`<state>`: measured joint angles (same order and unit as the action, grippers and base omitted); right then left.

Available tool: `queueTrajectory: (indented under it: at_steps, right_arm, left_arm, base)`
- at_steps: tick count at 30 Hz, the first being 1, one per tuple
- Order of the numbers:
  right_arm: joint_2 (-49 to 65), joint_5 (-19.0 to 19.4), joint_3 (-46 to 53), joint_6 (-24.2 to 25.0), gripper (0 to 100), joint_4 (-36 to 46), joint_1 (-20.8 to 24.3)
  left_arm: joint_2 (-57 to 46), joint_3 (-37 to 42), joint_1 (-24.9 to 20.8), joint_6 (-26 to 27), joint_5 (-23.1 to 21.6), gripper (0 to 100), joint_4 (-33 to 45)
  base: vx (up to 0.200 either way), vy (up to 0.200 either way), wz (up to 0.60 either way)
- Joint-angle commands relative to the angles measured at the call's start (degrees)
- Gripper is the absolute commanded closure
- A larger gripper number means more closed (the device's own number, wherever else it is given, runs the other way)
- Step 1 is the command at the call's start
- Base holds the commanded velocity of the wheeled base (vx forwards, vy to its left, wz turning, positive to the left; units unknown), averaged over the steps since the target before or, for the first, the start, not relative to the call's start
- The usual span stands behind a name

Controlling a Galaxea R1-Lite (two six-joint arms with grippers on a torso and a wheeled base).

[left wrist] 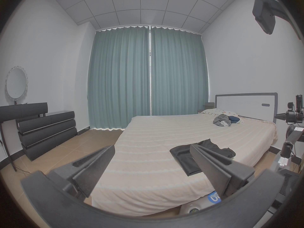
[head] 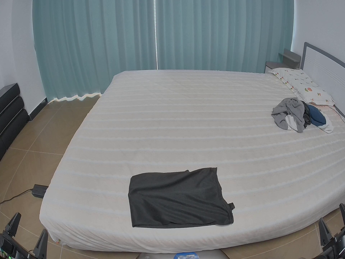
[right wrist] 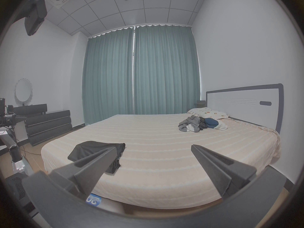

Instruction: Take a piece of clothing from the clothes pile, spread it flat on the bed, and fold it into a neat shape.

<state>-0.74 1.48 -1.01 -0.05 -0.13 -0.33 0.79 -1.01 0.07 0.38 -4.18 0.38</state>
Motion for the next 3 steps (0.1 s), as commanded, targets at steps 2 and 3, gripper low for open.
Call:
queueTrajectory:
  at_steps: [2,3]
  right_arm:
    - [0.57,0.02,1.01,-0.13,0,0.05,-0.02]
    - [0.57,0.02,1.01,0.05,0,-0.04,-0.02]
  left_arm:
    - [-0.79,0.84,0.01,-0.03,0.05,0,-0.03]
    - [-0.79,0.84,0.01,-0.03,0.05,0,-0.03]
  base:
    - [0.0,0.0,0.0]
    - [0.0,0.0,0.0]
